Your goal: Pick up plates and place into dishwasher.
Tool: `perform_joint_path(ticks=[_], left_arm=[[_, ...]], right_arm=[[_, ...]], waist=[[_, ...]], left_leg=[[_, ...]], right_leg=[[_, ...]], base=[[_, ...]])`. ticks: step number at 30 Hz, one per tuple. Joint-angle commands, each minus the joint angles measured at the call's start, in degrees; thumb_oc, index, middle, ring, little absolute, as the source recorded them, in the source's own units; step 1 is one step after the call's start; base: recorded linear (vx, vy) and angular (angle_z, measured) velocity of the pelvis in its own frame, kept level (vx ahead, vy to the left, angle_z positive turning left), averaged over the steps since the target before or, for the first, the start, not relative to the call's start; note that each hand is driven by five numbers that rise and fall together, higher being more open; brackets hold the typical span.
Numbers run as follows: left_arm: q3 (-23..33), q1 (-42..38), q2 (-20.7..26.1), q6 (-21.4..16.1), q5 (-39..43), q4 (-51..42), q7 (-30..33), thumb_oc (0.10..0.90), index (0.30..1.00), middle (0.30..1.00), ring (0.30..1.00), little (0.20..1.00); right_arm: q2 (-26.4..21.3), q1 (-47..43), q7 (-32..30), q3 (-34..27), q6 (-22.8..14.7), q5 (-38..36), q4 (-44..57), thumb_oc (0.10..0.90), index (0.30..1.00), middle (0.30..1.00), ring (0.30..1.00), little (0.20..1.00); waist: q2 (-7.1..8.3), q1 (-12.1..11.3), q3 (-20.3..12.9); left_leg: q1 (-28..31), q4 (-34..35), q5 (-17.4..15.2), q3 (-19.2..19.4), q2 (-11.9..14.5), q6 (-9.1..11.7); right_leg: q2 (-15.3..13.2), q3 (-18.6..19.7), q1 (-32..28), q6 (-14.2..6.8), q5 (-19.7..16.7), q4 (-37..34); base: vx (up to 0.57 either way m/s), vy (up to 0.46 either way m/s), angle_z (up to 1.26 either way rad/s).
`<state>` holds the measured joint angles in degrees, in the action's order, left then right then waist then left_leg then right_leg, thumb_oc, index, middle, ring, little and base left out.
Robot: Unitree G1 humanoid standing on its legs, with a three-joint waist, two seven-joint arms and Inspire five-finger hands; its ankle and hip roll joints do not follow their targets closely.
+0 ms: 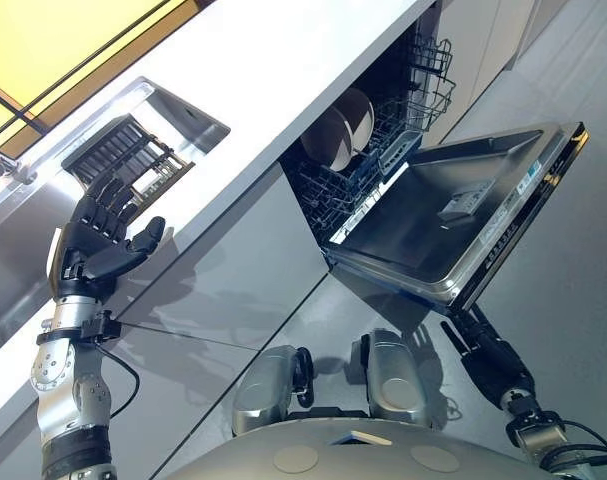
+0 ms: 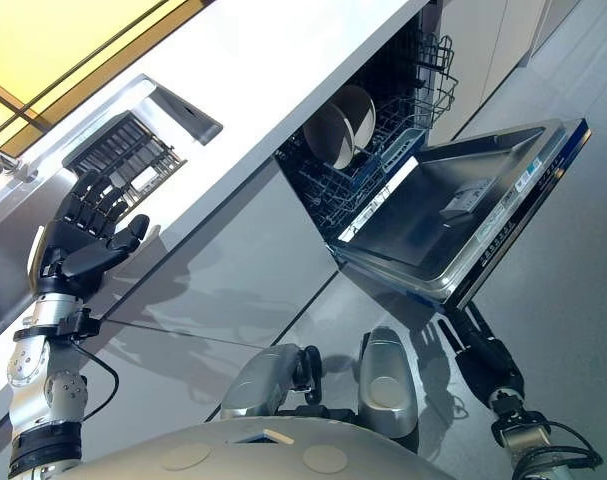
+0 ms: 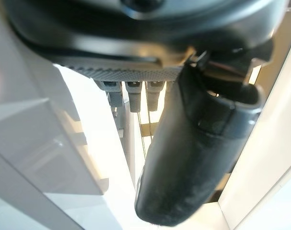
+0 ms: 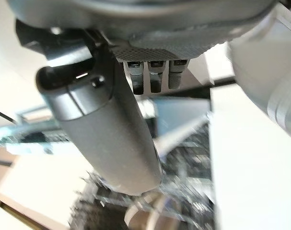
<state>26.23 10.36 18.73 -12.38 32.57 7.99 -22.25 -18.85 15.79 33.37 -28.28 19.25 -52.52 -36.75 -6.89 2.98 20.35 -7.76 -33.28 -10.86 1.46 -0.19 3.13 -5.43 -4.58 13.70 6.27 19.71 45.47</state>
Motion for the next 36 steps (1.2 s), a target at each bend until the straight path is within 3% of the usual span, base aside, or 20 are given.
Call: perform_joint_path(ticks=[1, 6, 10, 14, 17, 27, 30, 36], left_arm=[[5.21, 4.74, 4.58, -2.64, 0.49, 0.02, 0.35, 0.8, 0.9, 0.9, 0.9, 0.9], [3.75, 5.18, 4.56, -2.4, 0.04, -0.34, 1.16, 0.8, 0.9, 0.9, 0.9, 0.9], [1.5, 4.84, 4.41, -2.61, 0.43, 0.13, 3.12, 0.8, 0.9, 0.9, 0.9, 0.9], [-1.14, 4.59, 4.01, -3.49, 1.49, 1.27, 5.24, 0.8, 0.9, 0.9, 0.9, 0.9], [-4.07, 3.98, 2.86, -5.43, 2.09, 3.09, 7.4, 0.8, 0.9, 0.9, 0.9, 0.9], [-10.91, 2.93, -0.88, -12.69, 3.9, 7.78, 11.28, 0.8, 0.9, 0.9, 0.9, 0.9], [-11.75, 2.56, -1.6, -13.56, 4.42, 8.47, 11.58, 0.8, 0.9, 0.9, 0.9, 0.9], [-13.14, 2.22, -3.18, -15.18, 5.56, 9.57, 11.19, 0.8, 0.9, 0.9, 0.9, 0.9]], right_arm=[[0.0, 0.56, 6.99, 0.07, 1.46, 0.78, 3.93, 0.8, 0.9, 0.9, 0.9, 0.9], [0.53, -0.42, 9.14, 4.48, 3.11, 1.18, 7.21, 0.8, 0.9, 0.9, 0.9, 0.9], [1.71, -2.38, 8.76, 8.33, 1.29, -3.2, 11.6, 0.8, 0.9, 0.9, 0.9, 0.9], [3.45, -4.3, 7.2, 10.96, -4.03, -6.92, 17.35, 0.8, 0.9, 0.9, 0.9, 0.9], [5.89, -5.66, 5.96, 13.3, -10.36, -6.45, 22.86, 0.8, 0.9, 0.9, 0.9, 0.9], [8.29, -8.57, 4.47, 18.38, -22.9, 2.7, 36.7, 0.8, 0.9, 0.9, 0.9, 0.9], [8.18, -9.49, 4.73, 19.35, -23.2, 4.32, 39.44, 0.8, 0.9, 0.9, 0.9, 0.9], [8.41, -10.92, 6.26, 22.12, -19.69, 7.65, 43.32, 0.8, 0.9, 0.9, 0.9, 0.9]], waist=[[1.12, -1.58, -3.96], [0.8, -2.4, -5.04], [0.14, -2.87, -6.07], [-0.78, -2.91, -6.98], [-1.82, -2.73, -7.89], [-5.48, -1.87, -8.63], [-6.15, -1.8, -8.61], [-7.31, -1.81, -8.38]], left_leg=[[-8.39, 1.48, 6.7, 1.98, -1.3, -4.72], [-7.18, 2.84, 5.71, 1.9, -2.52, -4.96], [-5.67, 4.4, 5.31, 1.77, -3.73, -5.27], [-4.38, 5.73, 4.84, 2.02, -4.84, -5.65], [-3.24, 7.58, 4.68, 2.37, -5.84, -5.95], [-1.73, 11.45, 5.02, 3.18, -8.39, -6.89], [-1.86, 11.69, 5.0, 3.47, -8.76, -7.04], [-1.79, 11.91, 4.72, 3.94, -9.45, -7.4]], right_leg=[[0.81, -2.12, 0.95, -1.94, -5.59, -3.08], [-0.28, -2.45, 0.6, -2.6, -6.2, -4.17], [-1.17, -2.66, 0.5, -3.17, -6.4, -4.91], [-2.22, -2.64, 0.65, -3.82, -6.62, -5.54], [-2.81, -2.23, 0.96, -4.34, -6.82, -6.45], [-4.51, -0.73, 3.79, -5.34, -6.85, -7.34], [-4.7, -0.34, 4.57, -5.45, -6.9, -7.36], [-4.95, 0.51, 5.59, -5.51, -7.07, -7.46]], base=[[0.04, 0.124, 0.03], [0.03, 0.145, 0.03], [0.02, 0.181, -0.02], [0.02, 0.192, -0.14], [0.01, 0.219, -0.1], [-0.04, 0.187, -0.02], [-0.04, 0.126, 0.01], [-0.02, 0.104, 0.14]])
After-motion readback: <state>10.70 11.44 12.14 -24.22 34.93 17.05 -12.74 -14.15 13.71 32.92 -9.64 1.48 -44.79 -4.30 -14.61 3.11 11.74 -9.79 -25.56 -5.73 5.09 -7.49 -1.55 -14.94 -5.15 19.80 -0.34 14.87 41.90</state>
